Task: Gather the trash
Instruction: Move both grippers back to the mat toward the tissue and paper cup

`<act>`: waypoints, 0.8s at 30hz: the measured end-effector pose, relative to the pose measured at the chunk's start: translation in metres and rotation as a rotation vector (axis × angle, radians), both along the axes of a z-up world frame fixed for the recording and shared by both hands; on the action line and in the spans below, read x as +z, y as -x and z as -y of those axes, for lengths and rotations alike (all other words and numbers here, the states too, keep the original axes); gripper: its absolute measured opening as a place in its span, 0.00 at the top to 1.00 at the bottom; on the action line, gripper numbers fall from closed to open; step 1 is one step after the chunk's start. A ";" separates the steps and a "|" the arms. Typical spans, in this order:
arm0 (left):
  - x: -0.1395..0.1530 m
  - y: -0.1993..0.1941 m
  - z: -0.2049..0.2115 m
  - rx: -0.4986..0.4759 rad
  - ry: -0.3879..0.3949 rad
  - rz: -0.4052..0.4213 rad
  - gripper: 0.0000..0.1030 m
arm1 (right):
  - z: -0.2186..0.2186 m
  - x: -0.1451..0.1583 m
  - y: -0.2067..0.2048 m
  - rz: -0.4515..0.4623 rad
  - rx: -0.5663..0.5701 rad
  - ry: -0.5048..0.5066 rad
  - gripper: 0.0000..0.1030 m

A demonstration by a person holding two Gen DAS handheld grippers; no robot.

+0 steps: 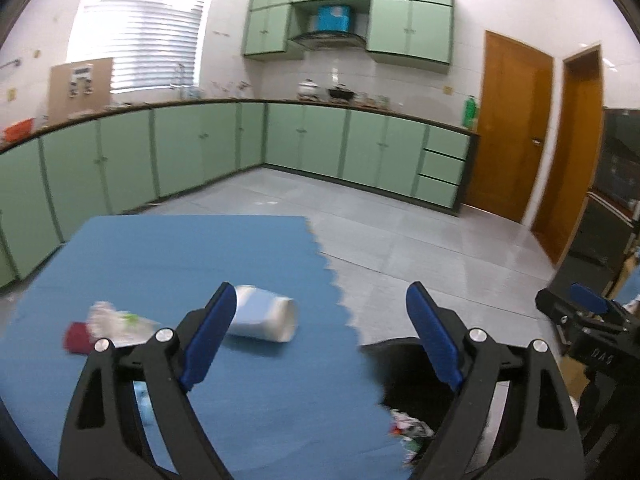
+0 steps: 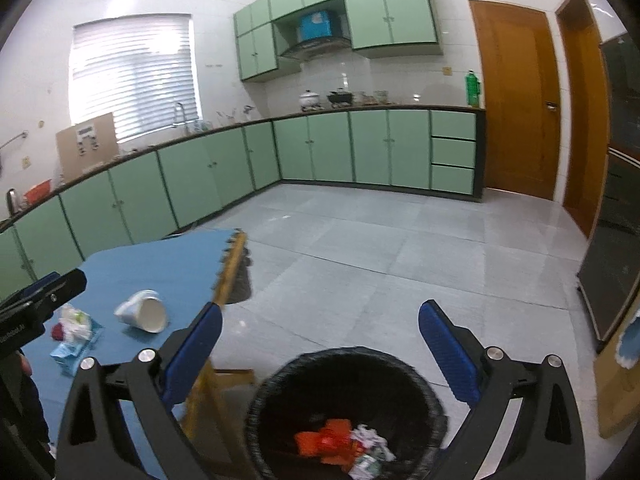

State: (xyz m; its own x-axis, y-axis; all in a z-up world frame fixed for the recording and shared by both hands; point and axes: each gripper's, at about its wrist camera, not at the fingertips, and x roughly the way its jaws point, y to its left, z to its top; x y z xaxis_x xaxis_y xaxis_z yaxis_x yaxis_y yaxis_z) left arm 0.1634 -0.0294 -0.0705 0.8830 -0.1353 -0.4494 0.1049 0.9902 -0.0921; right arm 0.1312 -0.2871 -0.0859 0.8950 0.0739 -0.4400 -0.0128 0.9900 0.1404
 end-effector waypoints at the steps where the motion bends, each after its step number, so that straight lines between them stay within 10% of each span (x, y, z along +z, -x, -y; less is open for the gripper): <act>1: 0.002 0.004 -0.010 0.024 -0.007 0.004 0.18 | -0.009 0.000 -0.002 0.001 0.016 -0.001 0.06; 24: -0.016 0.002 -0.151 0.291 -0.023 -0.070 0.18 | -0.167 -0.020 -0.061 -0.023 0.274 0.058 0.06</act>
